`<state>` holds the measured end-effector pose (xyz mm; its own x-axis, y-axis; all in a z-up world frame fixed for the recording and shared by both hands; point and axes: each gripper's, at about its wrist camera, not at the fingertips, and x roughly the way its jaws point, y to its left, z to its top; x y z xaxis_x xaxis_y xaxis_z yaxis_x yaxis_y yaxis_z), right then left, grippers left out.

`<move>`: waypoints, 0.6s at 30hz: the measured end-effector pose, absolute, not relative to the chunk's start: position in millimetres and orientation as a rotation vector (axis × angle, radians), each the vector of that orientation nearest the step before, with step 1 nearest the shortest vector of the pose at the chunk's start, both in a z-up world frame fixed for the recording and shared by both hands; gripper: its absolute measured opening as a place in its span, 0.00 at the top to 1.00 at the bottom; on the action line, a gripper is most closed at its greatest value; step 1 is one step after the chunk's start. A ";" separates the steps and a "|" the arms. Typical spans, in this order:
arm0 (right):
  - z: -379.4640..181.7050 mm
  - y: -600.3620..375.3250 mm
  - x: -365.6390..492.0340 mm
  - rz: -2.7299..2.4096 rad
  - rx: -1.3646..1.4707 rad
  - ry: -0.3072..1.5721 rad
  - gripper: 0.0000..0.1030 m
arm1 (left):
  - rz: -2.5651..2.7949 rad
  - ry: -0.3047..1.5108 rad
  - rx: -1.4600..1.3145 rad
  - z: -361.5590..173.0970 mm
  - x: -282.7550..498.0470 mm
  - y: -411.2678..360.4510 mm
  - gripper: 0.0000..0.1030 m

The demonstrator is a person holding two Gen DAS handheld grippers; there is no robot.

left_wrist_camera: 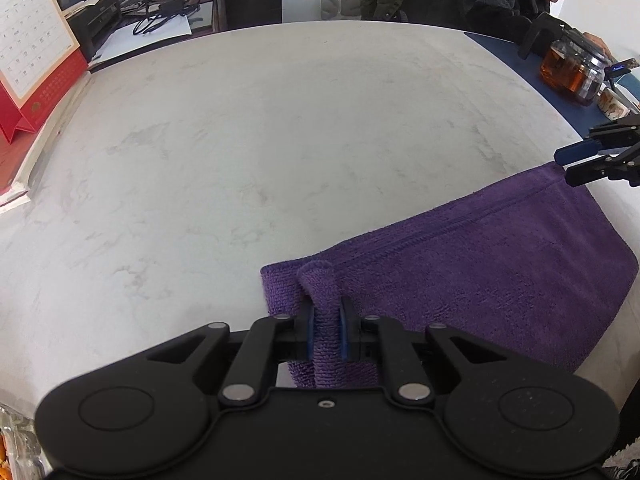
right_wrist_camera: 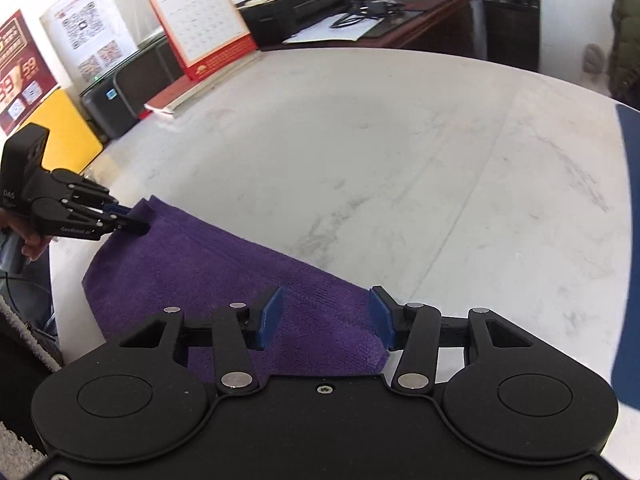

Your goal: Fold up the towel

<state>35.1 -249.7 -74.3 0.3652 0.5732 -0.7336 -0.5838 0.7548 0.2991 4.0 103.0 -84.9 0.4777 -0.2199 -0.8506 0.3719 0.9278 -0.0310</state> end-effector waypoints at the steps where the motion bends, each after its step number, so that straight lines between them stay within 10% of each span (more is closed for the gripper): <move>1: -78.5 -251.1 40.5 0.773 -0.007 0.947 0.54 | -0.360 1.013 0.167 -84.5 4.5 102.3 0.90; 18: -77.1 -281.5 19.2 0.917 -0.001 0.972 0.56 | -0.326 1.046 0.195 -82.4 9.5 95.0 0.90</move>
<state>19.2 -281.5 -77.1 0.2325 0.6669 -0.7080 -0.6676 0.6388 0.3825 9.5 95.0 -82.4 0.4590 -0.1708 -0.8719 0.3543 0.9351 0.0034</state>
